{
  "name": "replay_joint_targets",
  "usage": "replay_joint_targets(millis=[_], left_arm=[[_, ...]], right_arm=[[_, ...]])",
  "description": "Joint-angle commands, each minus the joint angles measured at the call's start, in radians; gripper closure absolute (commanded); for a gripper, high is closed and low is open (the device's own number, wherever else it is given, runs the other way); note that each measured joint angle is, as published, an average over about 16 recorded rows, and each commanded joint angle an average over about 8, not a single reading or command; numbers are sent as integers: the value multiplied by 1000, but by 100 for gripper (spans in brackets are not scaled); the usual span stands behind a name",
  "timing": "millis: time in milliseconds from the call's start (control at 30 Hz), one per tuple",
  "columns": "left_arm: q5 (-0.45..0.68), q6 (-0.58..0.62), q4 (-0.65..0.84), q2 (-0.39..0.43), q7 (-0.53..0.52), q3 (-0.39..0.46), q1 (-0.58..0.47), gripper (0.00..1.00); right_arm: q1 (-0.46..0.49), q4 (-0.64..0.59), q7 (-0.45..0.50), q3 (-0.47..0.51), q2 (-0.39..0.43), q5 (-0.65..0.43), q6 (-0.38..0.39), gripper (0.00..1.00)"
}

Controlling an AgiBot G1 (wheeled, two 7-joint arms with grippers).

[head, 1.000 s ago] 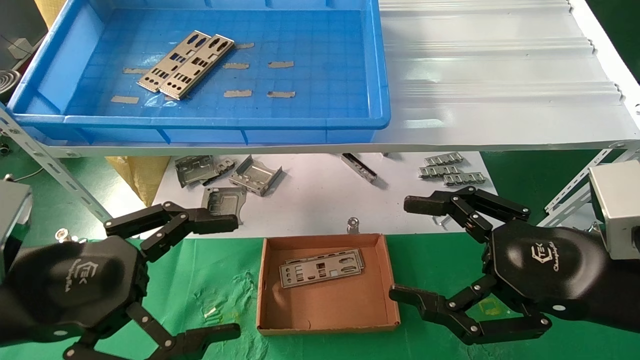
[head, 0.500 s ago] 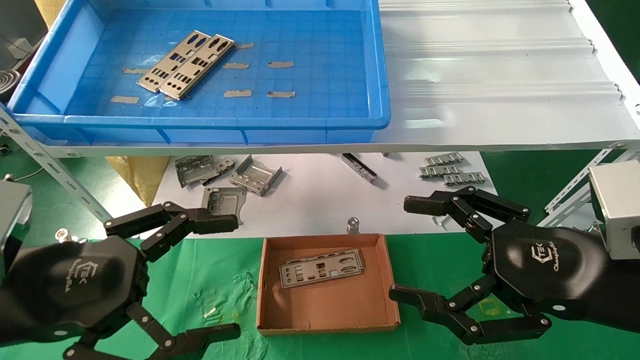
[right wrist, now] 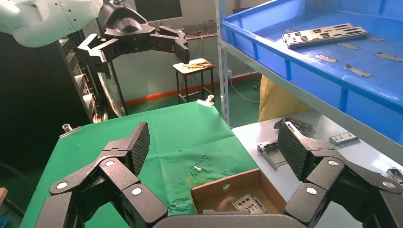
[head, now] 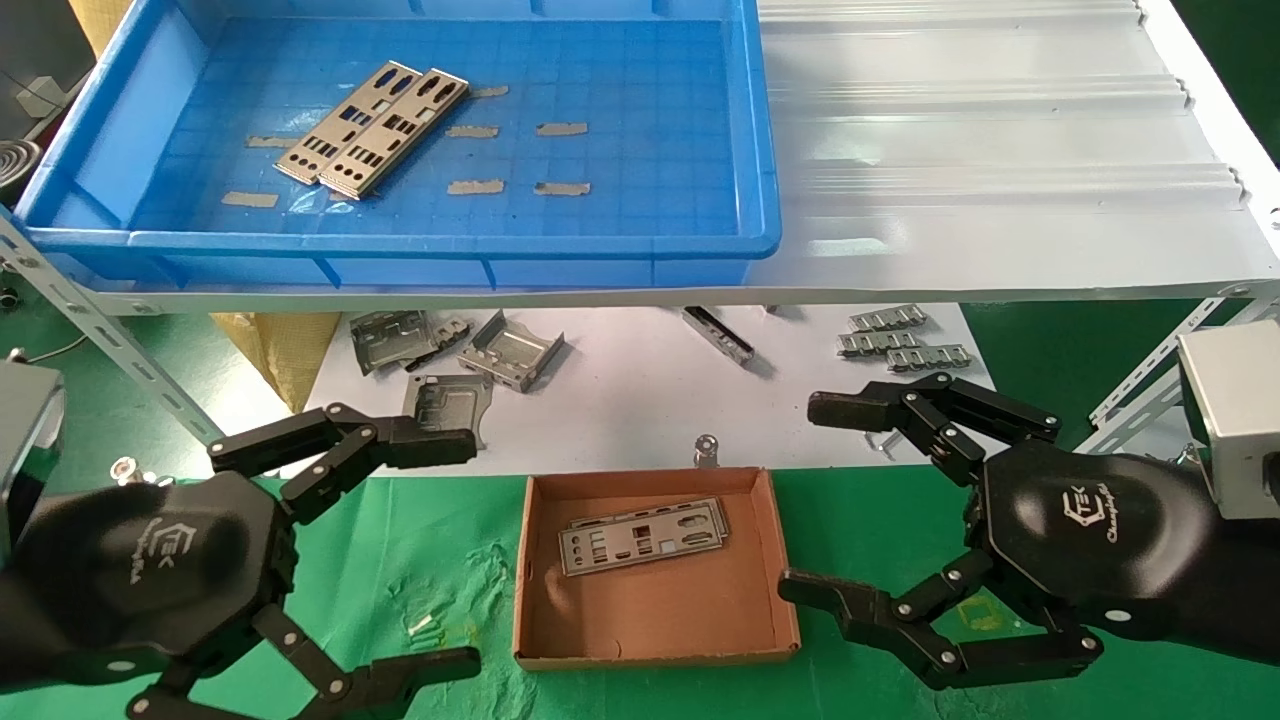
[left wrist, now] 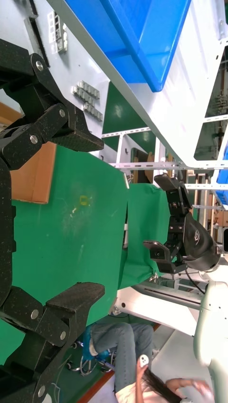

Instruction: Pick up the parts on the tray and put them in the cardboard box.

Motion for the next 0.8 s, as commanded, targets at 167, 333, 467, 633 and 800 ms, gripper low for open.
replay_joint_targets(millis=[167, 333, 467, 633, 800], left_arm=[[0, 0, 0, 0, 0, 0, 0, 0], [0, 0, 0, 0, 0, 0, 0, 0], [0, 0, 0, 0, 0, 0, 0, 0], [0, 0, 0, 0, 0, 0, 0, 0], [0, 0, 0, 0, 0, 0, 0, 0]], right_arm=[[0, 0, 0, 0, 0, 0, 0, 0], [0, 0, 0, 0, 0, 0, 0, 0], [0, 0, 0, 0, 0, 0, 0, 0], [0, 0, 0, 0, 0, 0, 0, 0], [0, 0, 0, 0, 0, 0, 0, 0]])
